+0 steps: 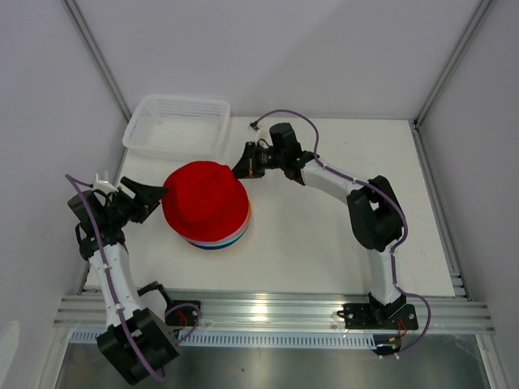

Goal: Stack the hats

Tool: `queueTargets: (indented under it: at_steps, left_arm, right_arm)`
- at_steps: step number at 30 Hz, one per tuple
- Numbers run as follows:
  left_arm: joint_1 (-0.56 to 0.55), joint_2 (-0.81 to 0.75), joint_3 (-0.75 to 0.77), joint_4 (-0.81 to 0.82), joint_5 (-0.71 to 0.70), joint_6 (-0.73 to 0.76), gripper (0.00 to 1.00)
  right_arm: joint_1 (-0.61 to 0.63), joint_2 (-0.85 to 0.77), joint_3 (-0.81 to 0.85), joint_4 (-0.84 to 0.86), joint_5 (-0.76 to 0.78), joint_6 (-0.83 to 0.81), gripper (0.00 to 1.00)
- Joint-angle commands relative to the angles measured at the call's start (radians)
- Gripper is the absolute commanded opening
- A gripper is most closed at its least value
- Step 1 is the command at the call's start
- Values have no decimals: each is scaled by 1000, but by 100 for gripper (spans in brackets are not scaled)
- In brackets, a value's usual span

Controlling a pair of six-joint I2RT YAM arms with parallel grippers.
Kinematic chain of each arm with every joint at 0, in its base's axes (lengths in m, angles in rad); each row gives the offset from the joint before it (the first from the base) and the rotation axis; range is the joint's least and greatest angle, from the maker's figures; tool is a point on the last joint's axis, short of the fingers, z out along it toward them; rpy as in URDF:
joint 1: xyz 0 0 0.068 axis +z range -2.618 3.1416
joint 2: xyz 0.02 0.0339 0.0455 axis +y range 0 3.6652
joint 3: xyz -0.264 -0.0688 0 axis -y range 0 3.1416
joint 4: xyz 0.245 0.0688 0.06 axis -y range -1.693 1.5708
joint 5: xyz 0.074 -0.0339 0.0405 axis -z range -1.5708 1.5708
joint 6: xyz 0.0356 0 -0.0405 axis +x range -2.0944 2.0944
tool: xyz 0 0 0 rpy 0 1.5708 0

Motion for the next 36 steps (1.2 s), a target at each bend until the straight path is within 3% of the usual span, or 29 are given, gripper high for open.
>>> queueTargets:
  at_steps: [1, 11, 15, 23, 27, 28, 30, 31, 32, 36]
  left_arm:
    - [9, 15, -16, 73, 75, 36, 76]
    - [10, 127, -45, 191, 84, 3, 76]
    - [10, 130, -65, 304, 144, -65, 72]
    - [10, 105, -122, 332, 211, -71, 68]
    - [10, 84, -157, 423, 246, -132, 54]
    - [10, 87, -154, 418, 249, -126, 42]
    - [10, 99, -151, 413, 254, -126, 26]
    - [9, 102, -149, 413, 257, -128, 5]
    - [9, 105, -148, 413, 254, -128, 1]
    - [9, 113, -139, 352, 208, -100, 1]
  right_arm:
    - [-11, -19, -6, -24, 52, -26, 0]
    - [-14, -22, -2, -20, 49, -29, 0]
    - [-14, -19, -2, -11, 46, -25, 0]
    - [-11, 4, -4, 19, 32, 6, 0]
    - [-8, 4, -7, 22, 35, 9, 0]
    - [-6, 4, -7, 23, 35, 9, 0]
    - [-5, 2, -7, 23, 37, 8, 0]
    - [-6, 1, -7, 22, 38, 8, 0]
    - [-6, 1, -7, 20, 38, 8, 0]
    - [-5, -5, -10, 17, 43, 8, 0]
